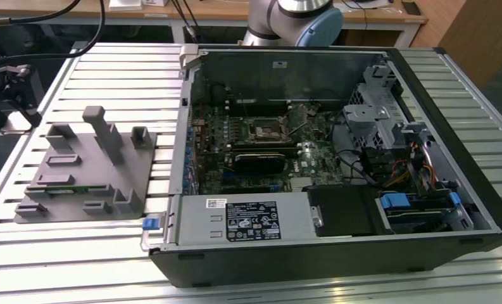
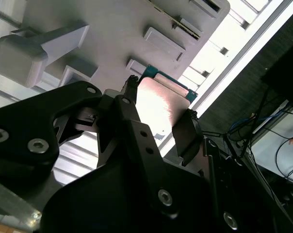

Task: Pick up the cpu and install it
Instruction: 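Pick up the cpu and move it towards the insertion slot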

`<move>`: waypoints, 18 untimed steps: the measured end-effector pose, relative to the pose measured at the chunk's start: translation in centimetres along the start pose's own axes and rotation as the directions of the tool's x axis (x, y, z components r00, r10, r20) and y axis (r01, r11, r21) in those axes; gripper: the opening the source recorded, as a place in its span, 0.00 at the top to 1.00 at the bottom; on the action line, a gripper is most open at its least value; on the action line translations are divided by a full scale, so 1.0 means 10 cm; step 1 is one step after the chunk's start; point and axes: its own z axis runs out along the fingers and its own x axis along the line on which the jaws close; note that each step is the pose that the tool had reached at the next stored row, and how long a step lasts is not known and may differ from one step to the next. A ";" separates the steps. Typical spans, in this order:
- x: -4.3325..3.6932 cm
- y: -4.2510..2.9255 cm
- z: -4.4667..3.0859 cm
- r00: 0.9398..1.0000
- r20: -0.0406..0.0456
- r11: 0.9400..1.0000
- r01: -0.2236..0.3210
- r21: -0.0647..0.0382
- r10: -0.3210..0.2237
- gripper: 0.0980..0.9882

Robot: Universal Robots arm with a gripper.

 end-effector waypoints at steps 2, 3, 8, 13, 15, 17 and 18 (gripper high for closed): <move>0.000 0.000 -0.007 1.000 0.000 1.000 0.000 0.000 0.000 0.50; 0.000 0.000 -0.010 1.000 0.000 1.000 0.000 0.000 0.000 0.50; 0.000 0.001 -0.035 1.000 0.000 1.000 0.000 0.000 0.000 0.50; -0.001 0.003 -0.078 1.000 0.000 1.000 0.000 0.000 0.000 0.50; -0.001 0.004 -0.100 1.000 0.000 1.000 0.000 0.000 0.000 0.50; -0.001 0.005 -0.124 1.000 0.000 1.000 0.000 0.000 0.000 0.50; -0.002 0.005 -0.136 1.000 0.000 1.000 0.000 0.000 0.000 0.50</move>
